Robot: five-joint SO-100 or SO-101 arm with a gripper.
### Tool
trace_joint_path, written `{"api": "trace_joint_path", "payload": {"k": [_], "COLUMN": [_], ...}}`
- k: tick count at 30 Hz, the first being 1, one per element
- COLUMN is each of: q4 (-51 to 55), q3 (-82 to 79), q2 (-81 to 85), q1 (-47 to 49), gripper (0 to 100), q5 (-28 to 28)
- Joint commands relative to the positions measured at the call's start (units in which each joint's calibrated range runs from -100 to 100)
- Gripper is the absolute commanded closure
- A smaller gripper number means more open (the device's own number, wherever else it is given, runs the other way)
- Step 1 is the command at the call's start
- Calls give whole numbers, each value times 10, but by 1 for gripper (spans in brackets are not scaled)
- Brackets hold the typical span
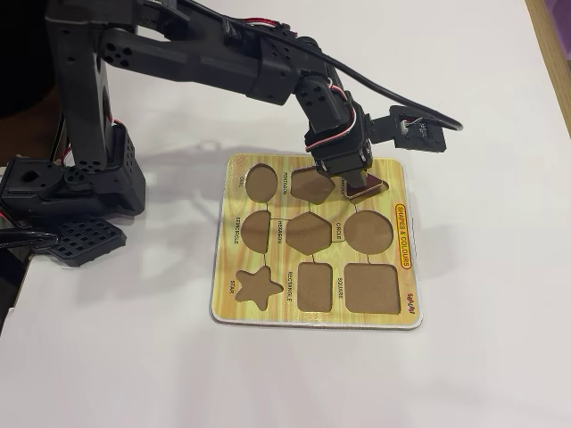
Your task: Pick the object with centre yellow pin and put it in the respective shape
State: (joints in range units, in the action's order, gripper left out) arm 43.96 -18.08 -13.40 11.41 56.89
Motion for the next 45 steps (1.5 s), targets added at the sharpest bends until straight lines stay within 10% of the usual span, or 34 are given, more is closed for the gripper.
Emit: {"api": "trace_joint_path", "payload": {"k": [1, 45], "q4": [-7, -41], "q3": [32, 31], "q2": [6, -18], "q1": [-7, -12], "gripper": [99, 99], "q5": [-2, -1]}}
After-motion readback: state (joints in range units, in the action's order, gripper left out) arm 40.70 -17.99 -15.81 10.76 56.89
